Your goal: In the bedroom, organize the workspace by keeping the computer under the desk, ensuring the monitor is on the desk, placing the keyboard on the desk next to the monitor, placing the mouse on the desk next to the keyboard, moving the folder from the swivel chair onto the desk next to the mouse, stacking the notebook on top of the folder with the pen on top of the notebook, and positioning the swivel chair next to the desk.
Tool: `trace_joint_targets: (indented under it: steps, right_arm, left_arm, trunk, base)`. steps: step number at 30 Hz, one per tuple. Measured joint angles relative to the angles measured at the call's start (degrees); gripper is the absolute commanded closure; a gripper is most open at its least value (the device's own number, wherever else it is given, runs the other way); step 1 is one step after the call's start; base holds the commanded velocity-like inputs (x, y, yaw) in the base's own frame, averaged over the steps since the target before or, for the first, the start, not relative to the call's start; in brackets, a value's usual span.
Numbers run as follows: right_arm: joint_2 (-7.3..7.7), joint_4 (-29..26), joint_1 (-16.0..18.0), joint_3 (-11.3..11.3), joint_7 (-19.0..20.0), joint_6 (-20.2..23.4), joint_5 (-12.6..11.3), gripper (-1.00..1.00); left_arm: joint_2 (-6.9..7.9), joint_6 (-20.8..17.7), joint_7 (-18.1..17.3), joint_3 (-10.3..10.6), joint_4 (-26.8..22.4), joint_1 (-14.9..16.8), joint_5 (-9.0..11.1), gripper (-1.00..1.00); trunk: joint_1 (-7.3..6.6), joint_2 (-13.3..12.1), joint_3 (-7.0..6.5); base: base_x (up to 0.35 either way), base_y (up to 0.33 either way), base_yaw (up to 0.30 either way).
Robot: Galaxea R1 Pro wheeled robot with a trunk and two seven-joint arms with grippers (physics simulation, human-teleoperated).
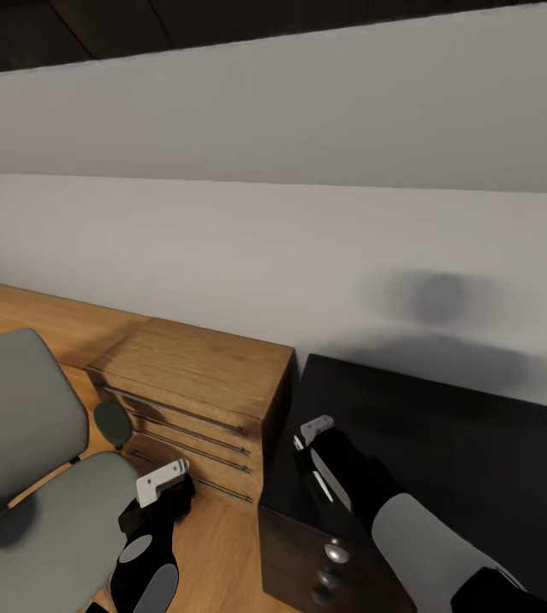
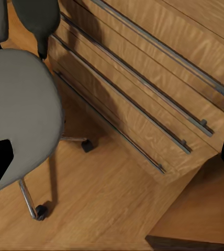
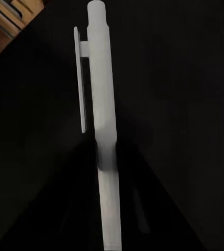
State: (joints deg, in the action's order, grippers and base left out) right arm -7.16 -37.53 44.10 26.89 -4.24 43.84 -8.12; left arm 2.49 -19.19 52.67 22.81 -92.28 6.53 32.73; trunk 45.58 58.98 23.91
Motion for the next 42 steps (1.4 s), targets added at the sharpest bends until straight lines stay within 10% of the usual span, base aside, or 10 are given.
trace_joint_targets:
  steps: [7,18,34,38,39,42]
  right_arm:
    - [0.22,-4.79,-0.09,-1.84,-0.22,0.09,0.0,1.0]
    - [0.4,-8.07,-0.1,-17.14,-0.28,0.74,-0.34,1.0]
    - [0.56,-13.33,-0.19,-23.12,-0.27,1.22,-0.43,1.0]
    - [0.66,-13.68,-0.19,-26.31,-0.33,1.33,-0.34,1.0]
    - [0.69,-13.74,-0.2,-31.06,-0.77,1.26,0.17,1.0]
    - [0.66,-13.75,-0.21,-31.93,-2.06,1.2,-0.22,1.0]
  left_arm:
    - [0.0,-0.01,0.05,0.12,0.0,0.0,0.0,-1.0]
    - [0.0,-0.01,0.08,1.94,0.0,0.0,-0.06,-1.0]
    - [0.16,-0.02,0.0,4.22,0.0,0.0,0.07,-1.0]
    - [0.17,-0.02,0.06,4.22,0.0,-0.01,0.01,-1.0]
    - [0.31,-0.03,0.08,4.3,0.0,-0.01,0.04,-1.0]
    - [0.33,-0.02,0.09,4.29,0.05,0.0,0.08,-1.0]
  trunk:
    - [-1.53,-2.81,-1.26]
    - [-3.95,-7.23,-3.24]
    - [-7.5,-13.65,-6.12]
    - [-7.51,-13.67,-6.12]
    - [-7.51,-13.67,-6.12]
    - [-7.51,-13.67,-6.12]
  base:
    - [-0.317,-0.137,0.0]
    - [-0.329,-0.175,0.0]
    - [-0.141,-0.088,-0.016]
    - [-0.001,-0.001,-0.057]
    - [0.0,0.0,-0.212]
    - [0.0,0.0,-0.151]
